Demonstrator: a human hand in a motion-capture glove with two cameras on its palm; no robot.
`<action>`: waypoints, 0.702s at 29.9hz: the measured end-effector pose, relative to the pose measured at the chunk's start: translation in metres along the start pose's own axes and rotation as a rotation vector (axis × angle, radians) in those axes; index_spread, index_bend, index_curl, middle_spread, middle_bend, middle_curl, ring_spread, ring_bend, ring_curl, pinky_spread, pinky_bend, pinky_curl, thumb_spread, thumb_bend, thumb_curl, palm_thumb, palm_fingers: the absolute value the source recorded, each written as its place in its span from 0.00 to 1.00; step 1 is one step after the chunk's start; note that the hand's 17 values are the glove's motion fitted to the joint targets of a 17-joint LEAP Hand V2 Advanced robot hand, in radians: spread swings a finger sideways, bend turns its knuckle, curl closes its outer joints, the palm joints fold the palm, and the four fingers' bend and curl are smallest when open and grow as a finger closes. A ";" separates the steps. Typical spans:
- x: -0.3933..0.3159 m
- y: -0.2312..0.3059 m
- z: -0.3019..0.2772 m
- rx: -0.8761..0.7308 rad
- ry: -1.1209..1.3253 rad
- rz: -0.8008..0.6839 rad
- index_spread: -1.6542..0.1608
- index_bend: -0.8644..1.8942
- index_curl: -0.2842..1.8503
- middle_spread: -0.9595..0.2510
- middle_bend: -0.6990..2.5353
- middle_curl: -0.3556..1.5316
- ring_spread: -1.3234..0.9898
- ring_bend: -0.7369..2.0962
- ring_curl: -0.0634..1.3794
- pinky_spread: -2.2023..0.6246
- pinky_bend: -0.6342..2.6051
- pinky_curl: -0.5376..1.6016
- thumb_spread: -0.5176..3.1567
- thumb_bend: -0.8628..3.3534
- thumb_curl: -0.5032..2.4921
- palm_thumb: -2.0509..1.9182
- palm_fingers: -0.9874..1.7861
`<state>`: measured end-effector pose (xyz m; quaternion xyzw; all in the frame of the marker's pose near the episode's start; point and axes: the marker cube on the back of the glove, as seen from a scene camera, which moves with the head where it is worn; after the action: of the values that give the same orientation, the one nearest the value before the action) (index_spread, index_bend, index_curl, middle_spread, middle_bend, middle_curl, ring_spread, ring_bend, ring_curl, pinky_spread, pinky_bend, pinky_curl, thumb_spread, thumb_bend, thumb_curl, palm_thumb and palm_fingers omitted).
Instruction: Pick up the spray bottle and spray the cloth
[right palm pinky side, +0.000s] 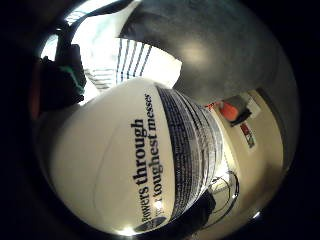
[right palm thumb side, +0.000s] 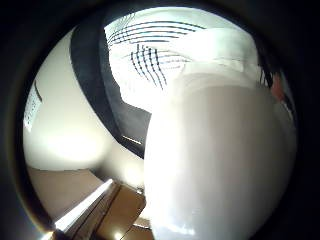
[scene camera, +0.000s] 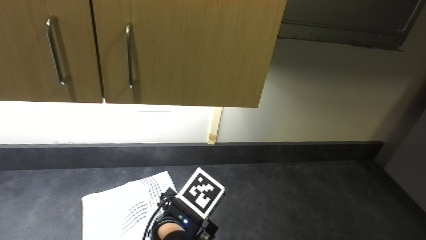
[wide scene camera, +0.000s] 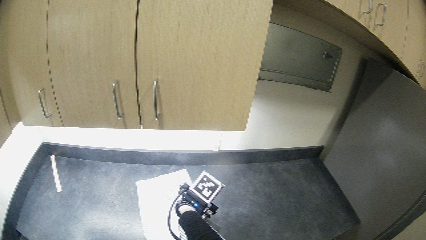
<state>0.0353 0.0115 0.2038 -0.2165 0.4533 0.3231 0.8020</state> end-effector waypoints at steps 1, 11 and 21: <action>0.000 0.001 0.000 0.000 -0.005 -0.002 0.84 0.39 0.43 0.74 0.34 0.52 0.53 0.42 0.43 0.78 0.27 0.47 0.36 0.20 0.41 0.82 0.78; -0.026 0.041 -0.013 0.010 -0.175 -0.239 0.84 0.39 0.43 0.74 0.34 0.52 0.53 0.42 0.43 0.78 0.27 0.47 0.36 0.20 0.41 0.81 0.77; -0.026 0.120 -0.042 0.182 -0.654 -0.864 0.83 0.39 0.43 0.74 0.34 0.52 0.53 0.42 0.43 0.77 0.27 0.48 0.36 0.20 0.41 0.81 0.77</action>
<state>-0.0851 0.0601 0.1990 -0.2010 0.0761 -0.0257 0.9763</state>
